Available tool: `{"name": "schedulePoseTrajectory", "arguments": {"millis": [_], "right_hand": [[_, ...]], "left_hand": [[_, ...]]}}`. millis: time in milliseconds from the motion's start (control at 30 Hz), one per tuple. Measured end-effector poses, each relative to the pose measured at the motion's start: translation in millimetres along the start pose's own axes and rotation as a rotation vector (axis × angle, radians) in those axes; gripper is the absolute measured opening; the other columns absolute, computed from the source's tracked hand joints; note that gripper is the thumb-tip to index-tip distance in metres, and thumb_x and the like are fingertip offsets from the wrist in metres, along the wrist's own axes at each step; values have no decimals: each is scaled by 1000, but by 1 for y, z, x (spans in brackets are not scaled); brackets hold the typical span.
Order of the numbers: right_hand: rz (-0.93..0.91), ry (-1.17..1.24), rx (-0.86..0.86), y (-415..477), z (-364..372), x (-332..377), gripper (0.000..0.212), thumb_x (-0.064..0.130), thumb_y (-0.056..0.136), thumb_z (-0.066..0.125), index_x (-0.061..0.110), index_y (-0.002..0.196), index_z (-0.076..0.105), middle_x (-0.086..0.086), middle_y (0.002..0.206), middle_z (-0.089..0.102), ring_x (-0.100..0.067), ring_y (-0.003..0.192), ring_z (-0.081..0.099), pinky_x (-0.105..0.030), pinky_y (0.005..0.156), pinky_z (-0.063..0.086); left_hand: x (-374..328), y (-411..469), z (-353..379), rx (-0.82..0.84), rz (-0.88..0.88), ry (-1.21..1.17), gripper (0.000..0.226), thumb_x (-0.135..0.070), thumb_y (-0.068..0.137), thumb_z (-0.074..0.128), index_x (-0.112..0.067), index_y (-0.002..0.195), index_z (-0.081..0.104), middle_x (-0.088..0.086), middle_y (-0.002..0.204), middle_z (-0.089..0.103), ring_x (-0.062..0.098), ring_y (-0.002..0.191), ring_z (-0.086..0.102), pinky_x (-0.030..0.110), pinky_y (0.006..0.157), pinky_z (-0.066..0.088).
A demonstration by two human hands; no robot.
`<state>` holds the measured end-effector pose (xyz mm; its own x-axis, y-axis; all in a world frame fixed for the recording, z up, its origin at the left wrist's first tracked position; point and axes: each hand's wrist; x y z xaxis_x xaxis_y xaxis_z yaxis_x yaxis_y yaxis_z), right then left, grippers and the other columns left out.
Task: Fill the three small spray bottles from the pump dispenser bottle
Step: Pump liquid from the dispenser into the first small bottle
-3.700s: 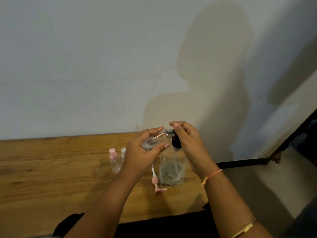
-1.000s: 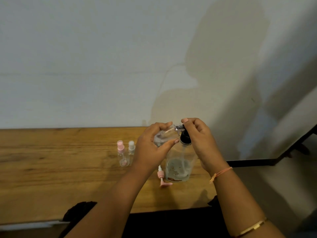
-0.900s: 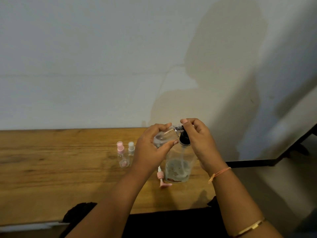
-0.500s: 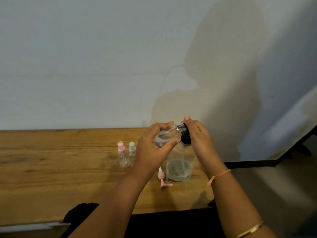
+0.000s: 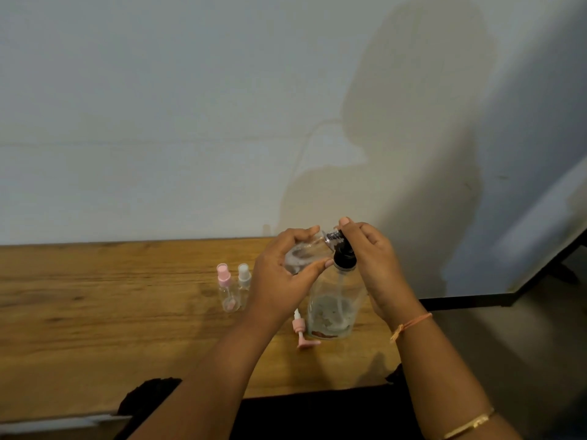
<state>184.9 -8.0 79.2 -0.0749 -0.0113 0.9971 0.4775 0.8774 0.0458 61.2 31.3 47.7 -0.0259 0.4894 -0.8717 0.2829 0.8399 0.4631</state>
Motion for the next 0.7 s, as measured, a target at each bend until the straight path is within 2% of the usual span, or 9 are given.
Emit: {"name": "schedulePoseTrajectory", "arguments": {"millis": [133,333,533,700], "right_hand": [[20,-14,-7,-1,2,1,41,41,93,47,3,89,62,-8,81,59,-12,73,54,-19,59,43],[9,-16,16,1,2,0,33,37,95,46,10,87,62,-8,85,61,-13,77,54,-24,67,43],[4,-52,20,6,1,-2,24,27,96,48,7,93,61,-3,84,63,-13,78,56,-21,63,45],[11,71,-8,3,-1,-3,26,36,90,56,12,84,62,1,77,62,-8,73,56,-23,70,44]], "left_hand": [[0,0,1,-10,1,-28,34,-12,70,79,-29,86,56,-22,107,61,-12,104,56,3,81,42],[3,0,1,3,-22,-21,34,-11,70,79,-29,86,55,-22,106,60,-15,103,55,1,79,41],[6,0,-2,22,-43,39,37,-17,70,80,-39,87,55,-30,103,60,-13,105,54,2,81,41],[-3,-1,0,-11,-21,7,37,-17,69,80,-37,88,56,-24,103,62,-13,103,55,2,81,40]]}}
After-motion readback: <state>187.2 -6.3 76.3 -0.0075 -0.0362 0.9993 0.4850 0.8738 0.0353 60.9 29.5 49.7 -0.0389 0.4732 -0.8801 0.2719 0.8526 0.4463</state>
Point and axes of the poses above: each hand's wrist, its own y-axis towards the middle knuckle, its own z-axis out of the palm, x = y × z
